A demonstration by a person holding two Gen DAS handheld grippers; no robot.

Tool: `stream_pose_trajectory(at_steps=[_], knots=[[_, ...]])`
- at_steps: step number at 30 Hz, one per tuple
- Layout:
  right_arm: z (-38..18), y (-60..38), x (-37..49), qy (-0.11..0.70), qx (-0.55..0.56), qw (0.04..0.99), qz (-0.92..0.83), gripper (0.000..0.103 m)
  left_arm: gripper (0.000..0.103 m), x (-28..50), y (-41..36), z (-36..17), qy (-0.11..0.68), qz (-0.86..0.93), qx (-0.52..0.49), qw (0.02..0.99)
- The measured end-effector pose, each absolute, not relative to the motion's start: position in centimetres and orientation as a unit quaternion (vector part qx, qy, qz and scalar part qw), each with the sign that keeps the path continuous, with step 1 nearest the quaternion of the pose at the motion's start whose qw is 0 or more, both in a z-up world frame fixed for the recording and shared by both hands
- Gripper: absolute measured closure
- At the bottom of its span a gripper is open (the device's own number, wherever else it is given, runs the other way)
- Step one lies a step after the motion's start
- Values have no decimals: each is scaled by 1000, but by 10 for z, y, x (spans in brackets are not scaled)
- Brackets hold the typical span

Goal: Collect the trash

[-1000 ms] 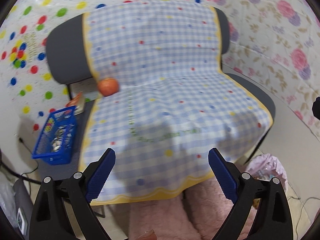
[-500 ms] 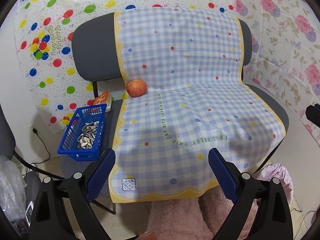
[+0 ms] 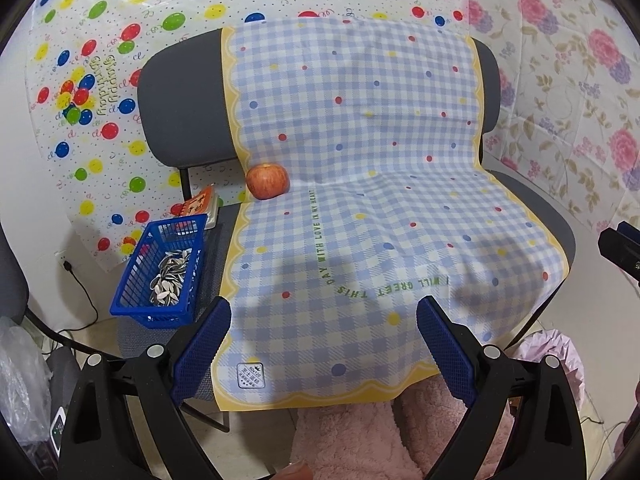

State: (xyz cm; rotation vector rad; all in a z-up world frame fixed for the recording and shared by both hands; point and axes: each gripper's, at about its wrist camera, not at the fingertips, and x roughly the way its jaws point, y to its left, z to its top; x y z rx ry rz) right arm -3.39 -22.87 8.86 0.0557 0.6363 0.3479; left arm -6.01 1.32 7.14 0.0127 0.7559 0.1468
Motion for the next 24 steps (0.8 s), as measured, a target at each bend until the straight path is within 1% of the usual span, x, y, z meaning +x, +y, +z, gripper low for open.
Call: stream_pose_trajectory(at_steps=[24], knots=[[82, -226, -33, 319, 27, 931, 175, 6, 10, -61, 12, 74, 368, 75, 5, 927]])
